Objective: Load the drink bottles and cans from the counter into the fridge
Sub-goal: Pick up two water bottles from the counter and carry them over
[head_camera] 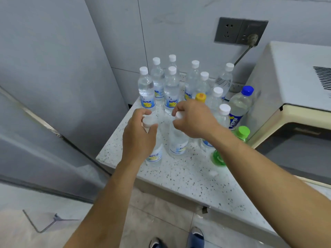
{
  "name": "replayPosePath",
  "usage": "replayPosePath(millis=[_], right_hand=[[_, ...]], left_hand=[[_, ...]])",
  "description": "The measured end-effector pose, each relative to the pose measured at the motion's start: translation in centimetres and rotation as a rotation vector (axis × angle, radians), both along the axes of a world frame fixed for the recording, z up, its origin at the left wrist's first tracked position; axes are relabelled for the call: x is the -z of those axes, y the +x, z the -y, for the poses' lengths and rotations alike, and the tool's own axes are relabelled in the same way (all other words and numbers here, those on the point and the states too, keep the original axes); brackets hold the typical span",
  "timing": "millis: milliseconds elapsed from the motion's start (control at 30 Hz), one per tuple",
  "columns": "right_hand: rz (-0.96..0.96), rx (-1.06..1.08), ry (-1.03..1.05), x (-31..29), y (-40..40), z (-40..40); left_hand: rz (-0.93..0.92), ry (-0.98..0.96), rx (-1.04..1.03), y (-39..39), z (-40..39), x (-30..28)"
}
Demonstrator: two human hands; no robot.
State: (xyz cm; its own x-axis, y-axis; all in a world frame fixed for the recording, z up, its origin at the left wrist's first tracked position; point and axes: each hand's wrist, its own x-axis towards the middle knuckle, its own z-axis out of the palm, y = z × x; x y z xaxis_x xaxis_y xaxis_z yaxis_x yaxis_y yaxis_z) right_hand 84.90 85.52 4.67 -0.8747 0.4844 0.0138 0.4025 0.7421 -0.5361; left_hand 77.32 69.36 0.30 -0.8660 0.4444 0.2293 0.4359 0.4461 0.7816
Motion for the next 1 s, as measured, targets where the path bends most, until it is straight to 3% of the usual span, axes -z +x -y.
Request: replayPosePath(millis=[100,167,233,367,767,1000], right_hand=[[-0.137,0.078,0.014,2.7,1.3,1.2],[-0.338,0.133,0.011,4.5,2.4,2.1],[-0.43,0.185,-0.118,6.9,3.7,3.0],[-0.328,0.319,-0.538,11.4,4.6,4.1],[-0.496,0.461,-0.628,14.9,7.2,6.7],[-0.416,0.362,-1.02,15.8,12.4,9.2]], left_hand=[[-0.078,0.061,-0.039,0.2,0.6,1.8],[0.05,0.093,-0.017,0.7,1.1,3.7],[0.23,0.126,0.003,1.3,1.5,5.6],[0.404,0.122,-0.009,1.4,2.3,8.7],[0.586,0.226,0.038,3.1,5.5,11.2],[0.841,0.416,0.068,9.3,12.3,10.7]])
